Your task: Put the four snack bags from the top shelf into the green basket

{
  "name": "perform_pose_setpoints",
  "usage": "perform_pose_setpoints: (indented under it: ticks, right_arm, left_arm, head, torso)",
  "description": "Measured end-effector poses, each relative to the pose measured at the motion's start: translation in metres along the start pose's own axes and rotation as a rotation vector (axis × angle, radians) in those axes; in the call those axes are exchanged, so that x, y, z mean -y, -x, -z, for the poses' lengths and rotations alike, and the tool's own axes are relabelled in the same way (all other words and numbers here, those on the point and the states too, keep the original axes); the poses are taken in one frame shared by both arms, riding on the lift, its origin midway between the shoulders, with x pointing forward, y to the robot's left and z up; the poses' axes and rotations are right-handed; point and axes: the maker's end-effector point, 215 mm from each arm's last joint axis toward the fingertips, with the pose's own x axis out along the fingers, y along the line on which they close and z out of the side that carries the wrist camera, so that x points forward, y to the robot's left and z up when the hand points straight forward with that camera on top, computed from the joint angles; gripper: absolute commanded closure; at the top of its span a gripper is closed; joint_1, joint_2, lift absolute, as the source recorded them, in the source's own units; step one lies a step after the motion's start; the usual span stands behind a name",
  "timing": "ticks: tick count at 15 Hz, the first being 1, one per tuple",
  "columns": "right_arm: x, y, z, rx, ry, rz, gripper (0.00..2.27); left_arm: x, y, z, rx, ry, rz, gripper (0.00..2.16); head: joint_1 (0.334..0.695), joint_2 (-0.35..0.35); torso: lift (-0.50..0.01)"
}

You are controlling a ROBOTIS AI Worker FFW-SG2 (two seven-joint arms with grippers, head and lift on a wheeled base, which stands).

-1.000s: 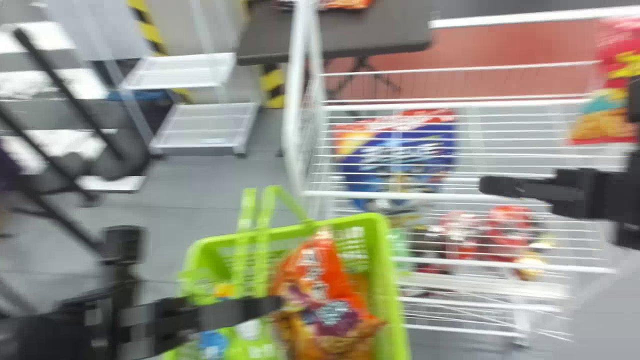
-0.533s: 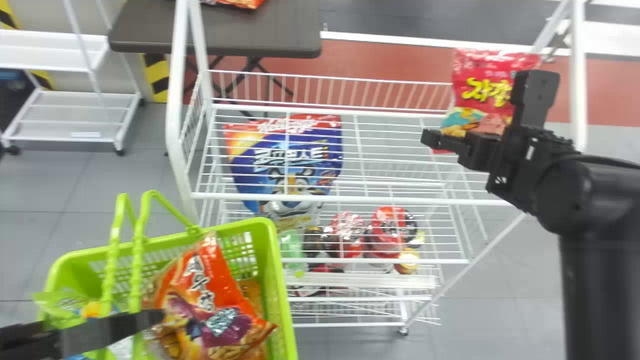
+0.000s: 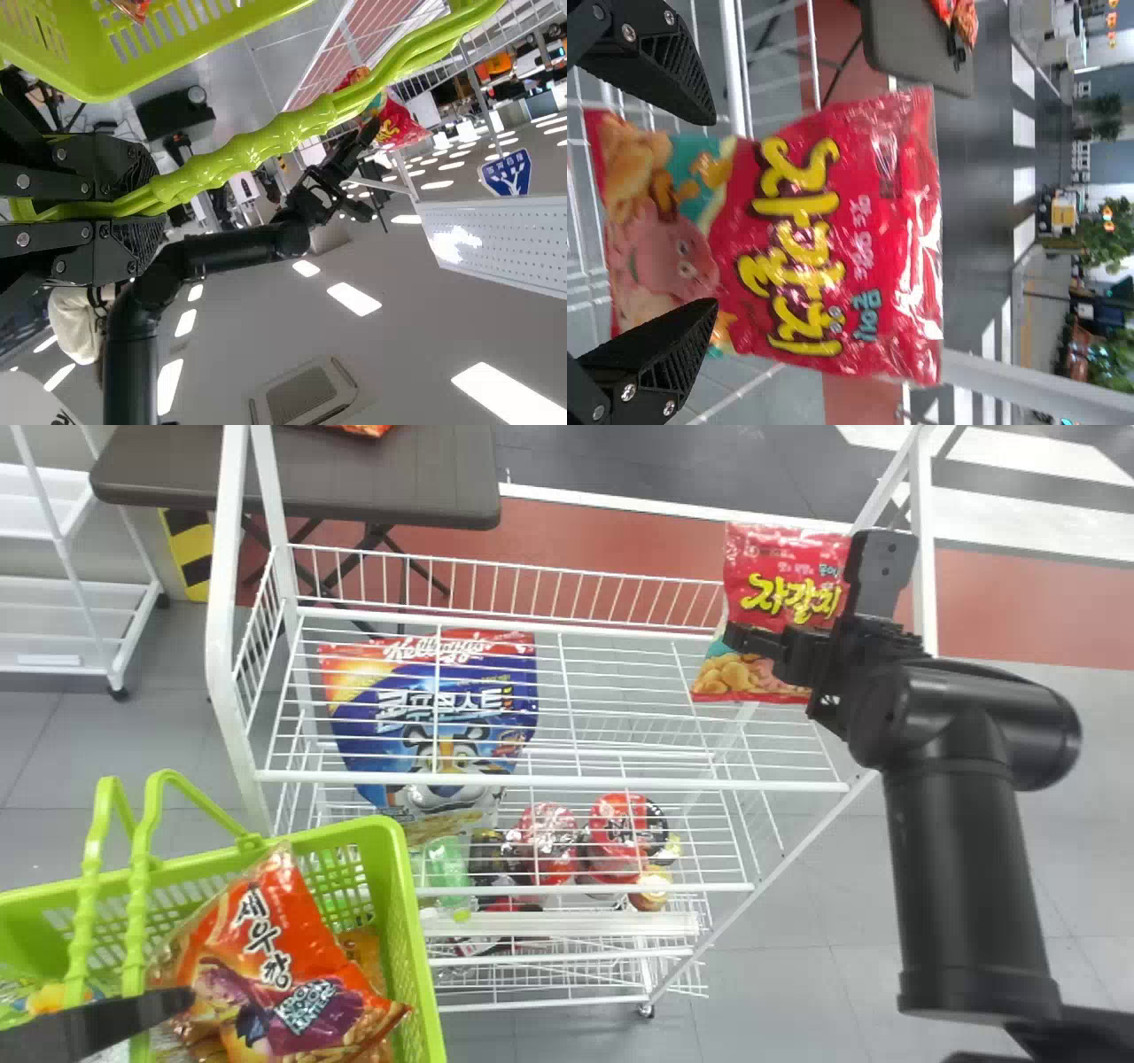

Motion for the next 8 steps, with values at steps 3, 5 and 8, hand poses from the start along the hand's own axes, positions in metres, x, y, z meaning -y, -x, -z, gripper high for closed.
perform_pose_setpoints:
  ticks: [3, 5, 8]
  right_arm:
    - [0.005, -0.016, -0.004, -0.025, 0.037, 0.029, 1.57]
    - [0.002, -0.019, 0.002, -0.04, 0.04, 0.028, 2.19]
    - [-0.008, -0.012, 0.014, -0.035, 0.015, 0.017, 2.25]
  left_arm:
    - [-0.002, 0.001, 0.0, 0.005, 0.002, 0.0, 2.15]
    - [-0.002, 0.001, 0.0, 0.007, 0.001, 0.002, 2.15]
    - [-0.003, 0.002, -0.001, 0.011, -0.002, 0.002, 2.15]
  head:
    - [0.695, -0.258]
    - [0.695, -0.256]
    - [0.695, -0.244]
  torso:
    - [0.0]
    - [0.0]
    - [0.0]
